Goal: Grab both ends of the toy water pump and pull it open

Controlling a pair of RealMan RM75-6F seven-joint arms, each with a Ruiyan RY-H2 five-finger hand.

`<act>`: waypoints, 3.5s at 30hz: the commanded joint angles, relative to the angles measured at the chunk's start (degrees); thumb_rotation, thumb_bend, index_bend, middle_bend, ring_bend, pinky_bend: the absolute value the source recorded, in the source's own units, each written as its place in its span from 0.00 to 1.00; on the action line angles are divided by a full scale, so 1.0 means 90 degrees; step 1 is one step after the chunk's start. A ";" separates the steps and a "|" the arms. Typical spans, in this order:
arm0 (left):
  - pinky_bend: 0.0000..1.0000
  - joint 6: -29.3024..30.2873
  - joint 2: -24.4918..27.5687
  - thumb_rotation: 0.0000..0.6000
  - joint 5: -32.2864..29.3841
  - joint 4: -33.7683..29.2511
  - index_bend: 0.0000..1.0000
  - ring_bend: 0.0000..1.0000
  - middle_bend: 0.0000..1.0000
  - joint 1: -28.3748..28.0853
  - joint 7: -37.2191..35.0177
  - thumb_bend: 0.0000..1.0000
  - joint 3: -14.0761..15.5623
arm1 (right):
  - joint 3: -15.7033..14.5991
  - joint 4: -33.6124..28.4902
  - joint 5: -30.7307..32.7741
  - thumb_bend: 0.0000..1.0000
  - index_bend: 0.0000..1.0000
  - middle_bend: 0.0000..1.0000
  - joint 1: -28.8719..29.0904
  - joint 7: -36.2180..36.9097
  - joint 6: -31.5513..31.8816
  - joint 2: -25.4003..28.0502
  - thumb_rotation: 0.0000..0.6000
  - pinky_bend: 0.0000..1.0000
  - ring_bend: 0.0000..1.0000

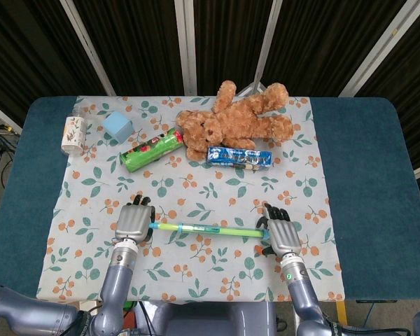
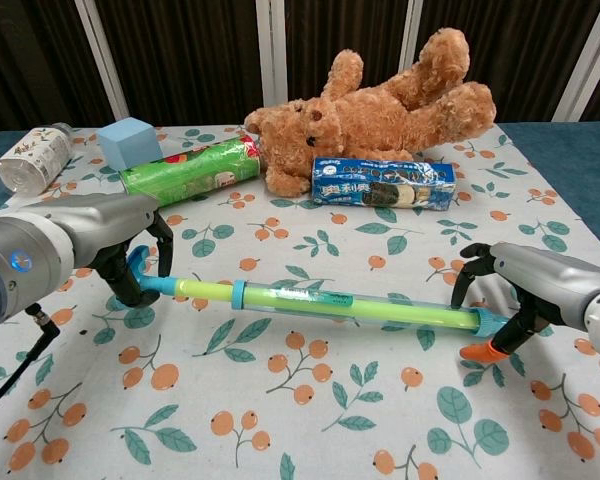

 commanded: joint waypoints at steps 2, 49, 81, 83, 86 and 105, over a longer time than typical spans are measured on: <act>0.32 0.0015 0.0016 1.00 0.0020 -0.0005 0.65 0.10 0.17 -0.0010 0.0005 0.53 0.0036 | -0.0012 0.0045 -0.0002 0.25 0.45 0.08 0.0021 0.0034 -0.0019 -0.0027 1.00 0.00 0.00; 0.32 -0.0005 0.0475 1.00 0.0169 -0.0338 0.66 0.10 0.18 0.0091 -0.0283 0.53 0.0357 | 0.0223 0.0093 0.0195 0.36 0.71 0.17 0.0102 0.0065 0.0263 0.0614 1.00 0.00 0.02; 0.32 -0.0351 0.1688 1.00 0.0551 -0.0836 0.68 0.10 0.18 0.0443 -0.0864 0.53 0.0765 | 0.0436 0.0360 0.0612 0.36 0.71 0.17 0.0068 0.0231 0.0257 0.1221 1.00 0.00 0.02; 0.32 -0.0349 0.1758 1.00 0.0587 -0.0871 0.68 0.10 0.18 0.0454 -0.0882 0.53 0.0782 | 0.0459 0.0400 0.0655 0.36 0.71 0.17 0.0064 0.0240 0.0261 0.1275 1.00 0.00 0.02; 0.32 -0.0381 0.1848 1.00 0.0573 -0.0902 0.68 0.10 0.18 0.0459 -0.0904 0.53 0.0789 | 0.0491 0.0449 0.0725 0.36 0.71 0.17 0.0062 0.0274 0.0225 0.1348 1.00 0.00 0.02; 0.32 -0.0444 0.1986 1.00 0.0620 -0.0933 0.68 0.10 0.18 0.0452 -0.0963 0.53 0.0878 | 0.0505 0.0566 0.0975 0.37 0.71 0.17 0.0062 0.0300 0.0186 0.1510 1.00 0.00 0.02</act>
